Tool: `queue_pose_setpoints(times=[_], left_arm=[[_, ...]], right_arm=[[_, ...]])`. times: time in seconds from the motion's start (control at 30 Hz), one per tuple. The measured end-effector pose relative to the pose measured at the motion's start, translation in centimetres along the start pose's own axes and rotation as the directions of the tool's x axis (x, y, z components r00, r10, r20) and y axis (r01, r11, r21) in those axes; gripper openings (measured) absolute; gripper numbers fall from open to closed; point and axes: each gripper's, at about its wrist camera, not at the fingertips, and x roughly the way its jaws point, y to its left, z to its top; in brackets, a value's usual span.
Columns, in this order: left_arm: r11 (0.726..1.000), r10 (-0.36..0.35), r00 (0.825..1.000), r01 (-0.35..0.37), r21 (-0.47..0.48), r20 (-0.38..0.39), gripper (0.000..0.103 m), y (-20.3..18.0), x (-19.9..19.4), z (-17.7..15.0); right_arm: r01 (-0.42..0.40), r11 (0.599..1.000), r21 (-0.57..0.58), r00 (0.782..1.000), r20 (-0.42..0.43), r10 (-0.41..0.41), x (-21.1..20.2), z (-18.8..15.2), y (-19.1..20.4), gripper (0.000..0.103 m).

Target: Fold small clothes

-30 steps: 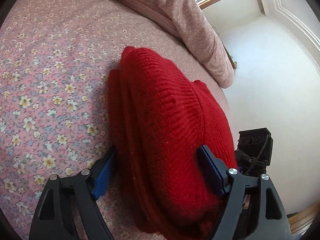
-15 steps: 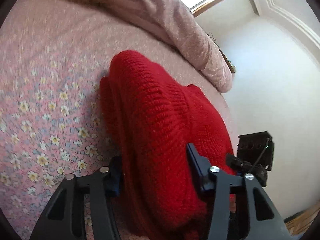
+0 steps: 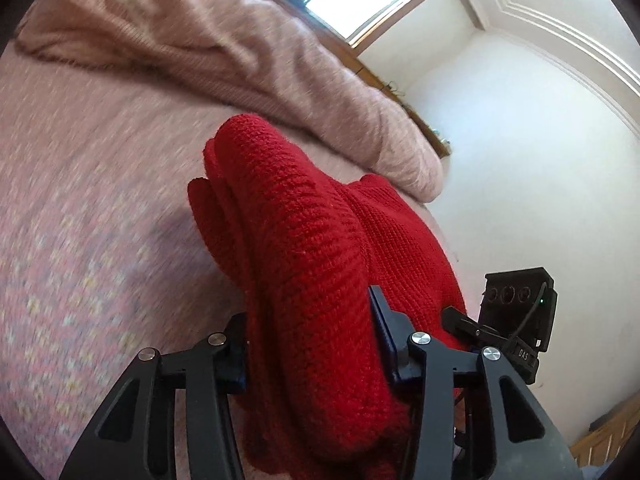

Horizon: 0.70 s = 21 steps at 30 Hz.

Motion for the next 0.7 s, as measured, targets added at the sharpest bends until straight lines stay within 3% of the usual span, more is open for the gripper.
queue_pose_setpoints(times=[0.17, 0.43, 0.63, 0.7], left_arm=[[0.999, -0.019, 0.999, 0.018, 0.046, 0.033, 0.040, -2.4, 2.3, 2.6], [0.997, -0.024, 0.999, 0.022, 0.076, 0.027, 0.040, -3.3, 10.3, 5.2], [0.995, 0.038, 0.999, -0.036, 0.096, -0.011, 0.040, -1.5, 16.7, 6.4], [0.992, 0.036, 0.999, -0.036, 0.122, -0.001, 0.041, -0.9, 17.4, 6.0]], right_arm=[[0.011, 1.000, -0.006, 0.998, 0.068, -0.010, -2.6, 3.0, -1.8, 0.065], [0.066, 0.998, 0.005, 0.988, 0.138, -0.066, -4.2, 8.2, -7.6, 0.065], [0.162, 0.987, 0.020, 0.984, 0.066, -0.163, -1.9, 9.4, -12.6, 0.065], [0.156, 0.987, 0.038, 0.985, 0.069, -0.159, -1.2, 8.9, -13.5, 0.065]])
